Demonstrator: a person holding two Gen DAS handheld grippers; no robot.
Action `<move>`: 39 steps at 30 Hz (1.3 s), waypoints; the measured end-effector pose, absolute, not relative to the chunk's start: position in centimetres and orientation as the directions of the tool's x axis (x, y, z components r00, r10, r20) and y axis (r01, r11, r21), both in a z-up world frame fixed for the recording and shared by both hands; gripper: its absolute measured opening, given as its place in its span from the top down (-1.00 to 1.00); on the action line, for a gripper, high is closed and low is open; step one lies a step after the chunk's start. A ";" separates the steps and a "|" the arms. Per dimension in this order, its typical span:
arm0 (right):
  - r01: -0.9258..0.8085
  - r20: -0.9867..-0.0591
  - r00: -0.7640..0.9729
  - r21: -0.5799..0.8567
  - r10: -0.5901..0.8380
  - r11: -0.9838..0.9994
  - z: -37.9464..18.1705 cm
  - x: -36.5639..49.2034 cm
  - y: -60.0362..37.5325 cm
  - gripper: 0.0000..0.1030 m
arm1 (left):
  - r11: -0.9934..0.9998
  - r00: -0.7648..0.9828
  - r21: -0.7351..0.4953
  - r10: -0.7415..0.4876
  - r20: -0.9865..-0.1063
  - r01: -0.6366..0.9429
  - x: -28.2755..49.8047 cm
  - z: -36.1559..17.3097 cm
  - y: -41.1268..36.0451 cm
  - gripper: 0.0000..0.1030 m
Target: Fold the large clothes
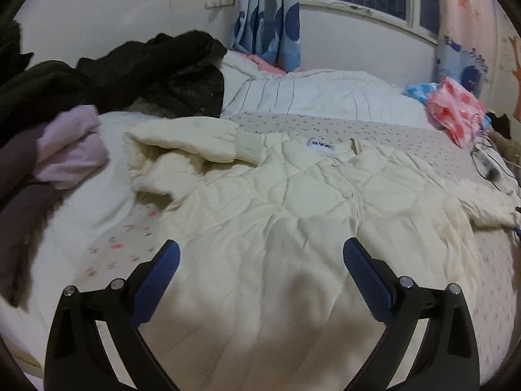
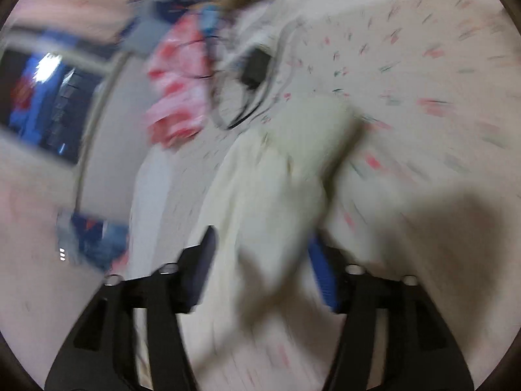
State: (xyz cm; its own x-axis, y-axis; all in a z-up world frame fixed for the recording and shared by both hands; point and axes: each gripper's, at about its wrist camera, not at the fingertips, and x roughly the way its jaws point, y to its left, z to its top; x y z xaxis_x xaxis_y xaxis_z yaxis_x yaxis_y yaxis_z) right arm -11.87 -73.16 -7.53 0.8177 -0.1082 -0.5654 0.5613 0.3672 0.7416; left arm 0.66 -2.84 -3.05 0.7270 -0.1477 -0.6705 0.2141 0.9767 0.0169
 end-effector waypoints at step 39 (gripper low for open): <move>0.198 -0.671 0.506 0.702 0.542 0.684 -5.4 -19.5 -52.6 0.47 | 0.990 0.374 -0.085 -0.120 -0.920 0.109 -8.2 -9.0 9.3 -0.87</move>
State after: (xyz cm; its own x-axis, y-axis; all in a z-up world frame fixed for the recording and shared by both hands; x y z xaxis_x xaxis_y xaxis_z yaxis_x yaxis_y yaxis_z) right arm -19.48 -52.63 -5.39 0.5058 0.5418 -0.6712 0.1985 0.6842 0.7018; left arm -8.19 9.32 -9.00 0.3742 -0.1204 -0.9195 0.1090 0.9904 -0.0854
